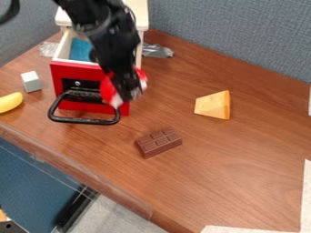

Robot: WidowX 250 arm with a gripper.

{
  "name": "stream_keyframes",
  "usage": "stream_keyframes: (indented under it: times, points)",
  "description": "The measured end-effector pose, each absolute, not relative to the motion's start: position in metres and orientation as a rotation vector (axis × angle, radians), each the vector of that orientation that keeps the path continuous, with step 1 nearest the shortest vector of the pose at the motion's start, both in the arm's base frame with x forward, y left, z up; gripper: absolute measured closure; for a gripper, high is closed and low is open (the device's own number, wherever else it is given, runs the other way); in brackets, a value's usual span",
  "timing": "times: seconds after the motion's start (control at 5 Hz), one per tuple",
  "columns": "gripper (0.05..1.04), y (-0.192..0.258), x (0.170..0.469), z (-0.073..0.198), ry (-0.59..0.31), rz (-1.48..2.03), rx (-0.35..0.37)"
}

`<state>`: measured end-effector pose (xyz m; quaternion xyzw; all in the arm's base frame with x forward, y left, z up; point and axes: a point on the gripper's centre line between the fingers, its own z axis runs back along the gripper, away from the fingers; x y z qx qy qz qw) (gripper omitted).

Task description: Move the red object to the lower middle of the table

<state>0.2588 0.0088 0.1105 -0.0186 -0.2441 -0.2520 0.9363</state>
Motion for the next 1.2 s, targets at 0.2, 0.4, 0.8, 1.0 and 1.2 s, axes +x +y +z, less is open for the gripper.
stream_keyframes:
  times: [0.2, 0.4, 0.8, 1.0, 1.2]
  points:
    - [0.508, -0.004, 0.244, 0.096, -0.484, -0.571, -0.046]
    - [0.508, -0.017, 0.228, 0.085, -0.483, -0.636, -0.06]
    - [0.508, -0.026, 0.225, 0.059, -0.502, -0.742, -0.139]
    - [0.508, -0.031, 0.228, 0.053, -0.542, -0.74, -0.179]
    - [0.508, -0.036, 0.231, 0.044, -0.573, -0.753, -0.208]
